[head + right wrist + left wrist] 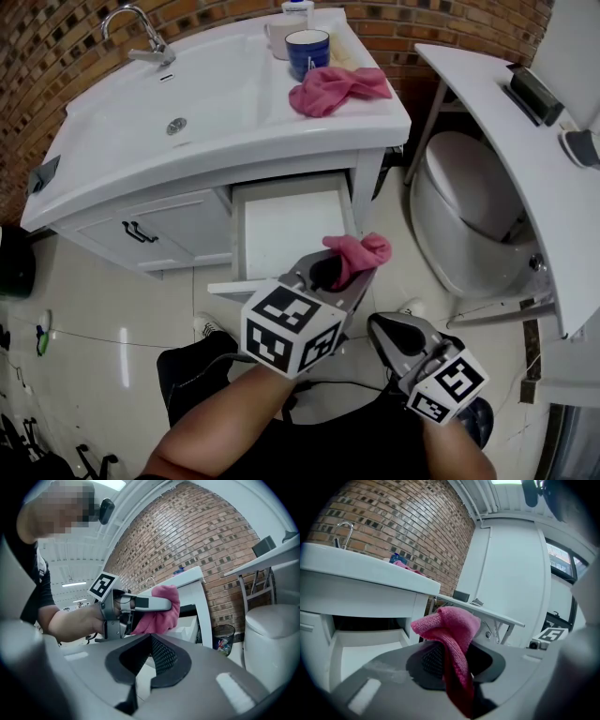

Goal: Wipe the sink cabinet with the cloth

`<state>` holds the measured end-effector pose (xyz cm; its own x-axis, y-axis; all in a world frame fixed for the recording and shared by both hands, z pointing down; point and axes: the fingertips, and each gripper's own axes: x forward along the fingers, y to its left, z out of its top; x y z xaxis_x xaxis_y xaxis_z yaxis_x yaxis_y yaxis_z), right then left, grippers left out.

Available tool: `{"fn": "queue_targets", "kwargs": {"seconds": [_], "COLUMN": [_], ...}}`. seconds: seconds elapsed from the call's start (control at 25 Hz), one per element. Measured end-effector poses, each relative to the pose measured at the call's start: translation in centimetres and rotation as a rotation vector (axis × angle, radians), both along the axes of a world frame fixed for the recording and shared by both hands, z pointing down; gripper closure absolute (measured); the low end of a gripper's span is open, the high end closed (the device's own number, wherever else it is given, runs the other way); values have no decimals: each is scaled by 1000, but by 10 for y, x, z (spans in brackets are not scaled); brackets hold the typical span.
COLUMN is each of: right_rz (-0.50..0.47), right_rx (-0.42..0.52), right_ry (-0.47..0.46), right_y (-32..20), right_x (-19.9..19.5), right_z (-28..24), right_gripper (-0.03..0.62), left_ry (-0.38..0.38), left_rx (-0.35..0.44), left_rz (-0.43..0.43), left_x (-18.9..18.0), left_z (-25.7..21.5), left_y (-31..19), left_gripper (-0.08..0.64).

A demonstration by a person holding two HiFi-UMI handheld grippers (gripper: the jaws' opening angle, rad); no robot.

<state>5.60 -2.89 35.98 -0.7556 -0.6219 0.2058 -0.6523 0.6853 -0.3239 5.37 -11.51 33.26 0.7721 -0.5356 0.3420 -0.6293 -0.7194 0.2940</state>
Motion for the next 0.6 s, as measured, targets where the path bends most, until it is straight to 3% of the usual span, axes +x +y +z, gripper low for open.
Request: {"fn": "queue_targets", "kwargs": {"seconds": [0.24,0.48,0.6], "right_rz": [-35,-25,-8], "right_rx": [26,61,80], "right_ry": [19,25,30], "right_y": [-14,-54,-76], "right_x": [-16,-31,-37], "right_z": [-21,-50,-56], "right_gripper": [586,586,586], "left_ry": [-55,-212,-337], "left_rx": [67,63,30], "left_rz": [-77,-184,-169], "left_x": [-61,-148,-172], "left_z": [-24,-21,0], "left_y": [-24,-66,-83], "left_gripper": [453,453,453]}}
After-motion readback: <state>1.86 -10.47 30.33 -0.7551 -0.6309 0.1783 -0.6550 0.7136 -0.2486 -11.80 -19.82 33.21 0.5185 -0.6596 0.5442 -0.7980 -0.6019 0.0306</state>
